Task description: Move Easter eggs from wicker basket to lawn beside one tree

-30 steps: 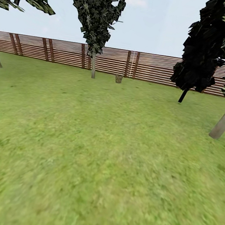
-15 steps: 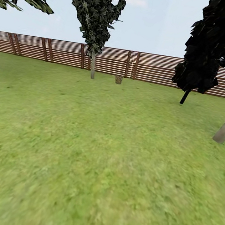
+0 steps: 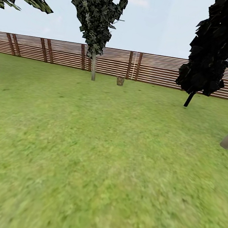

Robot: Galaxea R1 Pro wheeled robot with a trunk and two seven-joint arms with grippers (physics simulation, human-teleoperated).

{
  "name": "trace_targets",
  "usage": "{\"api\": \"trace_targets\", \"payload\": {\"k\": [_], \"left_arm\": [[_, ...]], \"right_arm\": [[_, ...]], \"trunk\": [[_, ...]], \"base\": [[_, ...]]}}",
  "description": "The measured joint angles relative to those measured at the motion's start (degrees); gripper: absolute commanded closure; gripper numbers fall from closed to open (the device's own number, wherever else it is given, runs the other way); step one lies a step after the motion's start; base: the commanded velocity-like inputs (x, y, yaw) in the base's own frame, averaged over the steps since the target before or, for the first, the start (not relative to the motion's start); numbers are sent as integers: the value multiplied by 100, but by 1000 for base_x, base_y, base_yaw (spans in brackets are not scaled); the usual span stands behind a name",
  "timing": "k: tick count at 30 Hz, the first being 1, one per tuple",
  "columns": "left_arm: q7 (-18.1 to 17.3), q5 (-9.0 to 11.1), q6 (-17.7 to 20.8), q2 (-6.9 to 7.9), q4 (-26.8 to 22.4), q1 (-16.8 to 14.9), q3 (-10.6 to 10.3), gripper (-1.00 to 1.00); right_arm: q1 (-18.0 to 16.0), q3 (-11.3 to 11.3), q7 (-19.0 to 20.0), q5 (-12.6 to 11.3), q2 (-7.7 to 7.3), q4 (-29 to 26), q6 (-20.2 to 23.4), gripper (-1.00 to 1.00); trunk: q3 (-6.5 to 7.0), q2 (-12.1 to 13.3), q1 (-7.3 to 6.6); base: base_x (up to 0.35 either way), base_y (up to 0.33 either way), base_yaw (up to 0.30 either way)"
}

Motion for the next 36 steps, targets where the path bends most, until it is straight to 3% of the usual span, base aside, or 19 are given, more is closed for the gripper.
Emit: {"api": "trace_targets", "payload": {"k": [36], "left_arm": [[0, -4, -1, 0, 0, 1, -8, -100]], "right_arm": [[0, 0, 0, 0, 0, 0, 0, -100]], "trunk": [[0, 0, 0]], "base": [[337, 0, 0]]}}
